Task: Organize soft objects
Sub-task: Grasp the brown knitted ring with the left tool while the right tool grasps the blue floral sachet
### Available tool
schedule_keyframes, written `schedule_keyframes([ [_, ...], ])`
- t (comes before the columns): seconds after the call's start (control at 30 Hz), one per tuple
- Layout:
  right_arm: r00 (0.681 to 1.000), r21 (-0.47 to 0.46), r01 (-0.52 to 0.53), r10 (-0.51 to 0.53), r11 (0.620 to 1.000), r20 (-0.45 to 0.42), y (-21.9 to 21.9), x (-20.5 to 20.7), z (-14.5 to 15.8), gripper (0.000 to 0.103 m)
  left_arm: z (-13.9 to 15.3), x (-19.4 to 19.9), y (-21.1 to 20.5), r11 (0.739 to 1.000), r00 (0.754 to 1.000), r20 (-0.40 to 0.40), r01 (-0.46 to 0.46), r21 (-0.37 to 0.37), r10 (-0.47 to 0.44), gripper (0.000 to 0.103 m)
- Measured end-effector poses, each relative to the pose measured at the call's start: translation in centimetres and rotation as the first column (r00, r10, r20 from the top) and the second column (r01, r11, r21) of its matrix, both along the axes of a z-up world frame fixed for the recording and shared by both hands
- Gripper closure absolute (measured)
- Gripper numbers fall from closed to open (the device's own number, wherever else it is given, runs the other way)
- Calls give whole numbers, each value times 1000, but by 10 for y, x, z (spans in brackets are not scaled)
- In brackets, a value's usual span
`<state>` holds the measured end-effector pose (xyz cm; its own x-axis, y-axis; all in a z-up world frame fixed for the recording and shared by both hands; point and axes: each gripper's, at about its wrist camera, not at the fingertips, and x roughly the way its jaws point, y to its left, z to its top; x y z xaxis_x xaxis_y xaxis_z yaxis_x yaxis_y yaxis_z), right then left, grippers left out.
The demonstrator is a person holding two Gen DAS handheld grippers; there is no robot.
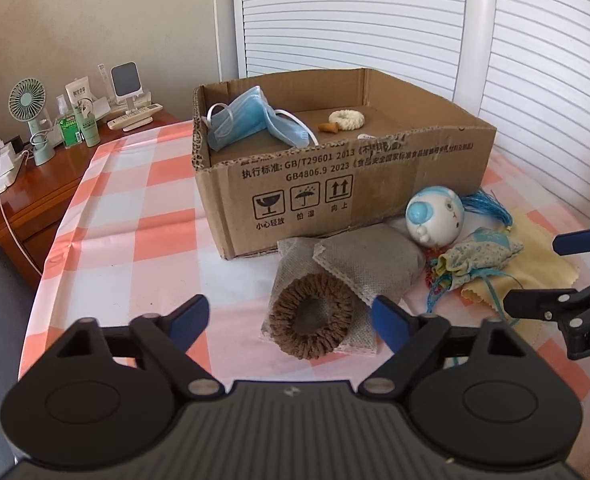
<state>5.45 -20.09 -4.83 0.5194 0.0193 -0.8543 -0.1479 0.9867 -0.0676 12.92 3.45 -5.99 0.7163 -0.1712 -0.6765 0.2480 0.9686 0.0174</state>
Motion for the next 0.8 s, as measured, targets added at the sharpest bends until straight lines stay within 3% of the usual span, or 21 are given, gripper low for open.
schedule_keyframes([
  [0.1,1000,13,-9,9,1000,13,1,1,3,0,-4,2,-2,1000,1000,-5,1,1,-1,46],
  [0.2,1000,24,-20,19,1000,24,4,3,6,0,-7,2,-4,1000,1000,-10,1,-10,-1,55],
  [0.43,997,28,-66,65,997,31,16,7,5,0,-10,-2,-3,998,1000,-5,-10,-59,10,58],
  [0.6,985,-3,-167,167,986,43,28,17,3,0,-9,-2,-2,997,1000,-12,-9,-72,8,58],
  [0.8,970,4,-244,244,970,-9,34,39,-15,0,-10,-1,0,997,1000,-19,-11,-82,9,58],
])
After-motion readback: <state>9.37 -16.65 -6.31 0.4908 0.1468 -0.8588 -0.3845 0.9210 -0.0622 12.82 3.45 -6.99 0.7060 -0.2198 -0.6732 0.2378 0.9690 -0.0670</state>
